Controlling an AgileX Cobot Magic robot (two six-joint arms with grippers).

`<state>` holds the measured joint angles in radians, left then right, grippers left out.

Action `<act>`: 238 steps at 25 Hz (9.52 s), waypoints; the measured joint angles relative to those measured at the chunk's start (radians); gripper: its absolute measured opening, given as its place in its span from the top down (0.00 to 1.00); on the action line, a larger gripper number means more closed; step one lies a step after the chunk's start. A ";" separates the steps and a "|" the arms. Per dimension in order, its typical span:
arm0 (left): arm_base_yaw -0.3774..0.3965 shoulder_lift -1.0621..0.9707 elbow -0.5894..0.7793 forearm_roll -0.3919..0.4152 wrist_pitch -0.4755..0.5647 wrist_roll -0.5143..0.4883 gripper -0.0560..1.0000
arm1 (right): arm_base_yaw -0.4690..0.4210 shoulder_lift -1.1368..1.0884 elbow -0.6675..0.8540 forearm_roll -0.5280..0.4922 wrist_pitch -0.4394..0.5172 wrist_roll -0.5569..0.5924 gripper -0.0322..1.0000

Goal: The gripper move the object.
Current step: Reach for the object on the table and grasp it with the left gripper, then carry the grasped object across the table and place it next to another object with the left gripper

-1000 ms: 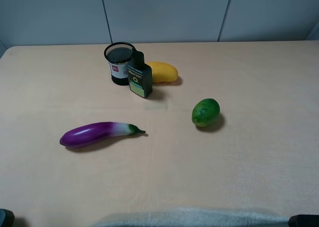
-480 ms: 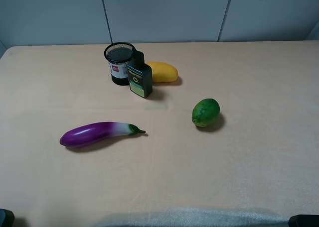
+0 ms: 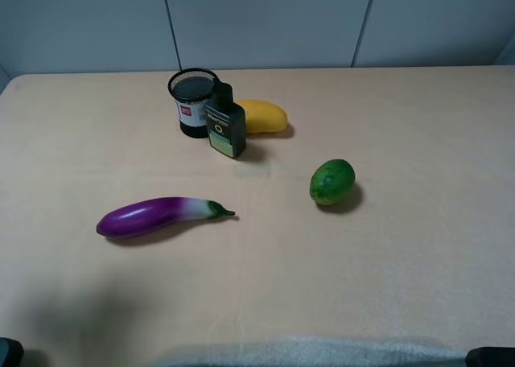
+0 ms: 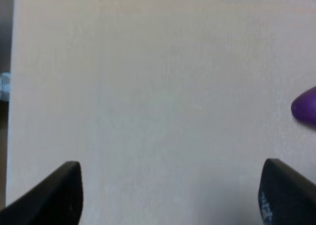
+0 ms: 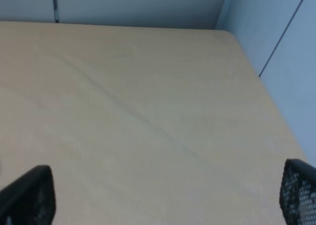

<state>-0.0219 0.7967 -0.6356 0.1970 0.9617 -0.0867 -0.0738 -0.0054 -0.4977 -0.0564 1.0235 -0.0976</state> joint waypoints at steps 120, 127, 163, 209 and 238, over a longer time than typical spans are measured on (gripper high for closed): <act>-0.593 1.068 -0.177 -0.137 -0.492 0.826 0.24 | 0.000 0.000 0.000 0.000 0.000 0.000 0.30; -0.593 1.069 -0.177 -0.137 -0.482 0.817 0.39 | 0.000 0.000 0.000 0.000 0.000 0.000 0.30; -0.489 0.907 -0.293 -0.134 -0.313 -0.148 0.39 | 0.000 0.000 0.000 0.000 0.000 0.000 0.30; -0.268 1.173 -0.664 0.005 -0.211 -0.274 0.39 | 0.000 0.000 0.000 0.000 0.000 0.000 0.30; -0.328 1.320 -0.753 0.016 -0.254 -0.248 0.39 | 0.000 0.000 0.000 0.000 0.000 0.000 0.30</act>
<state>-0.3500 2.1164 -1.3889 0.2129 0.7073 -0.3343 -0.0738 -0.0054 -0.4977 -0.0564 1.0235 -0.0976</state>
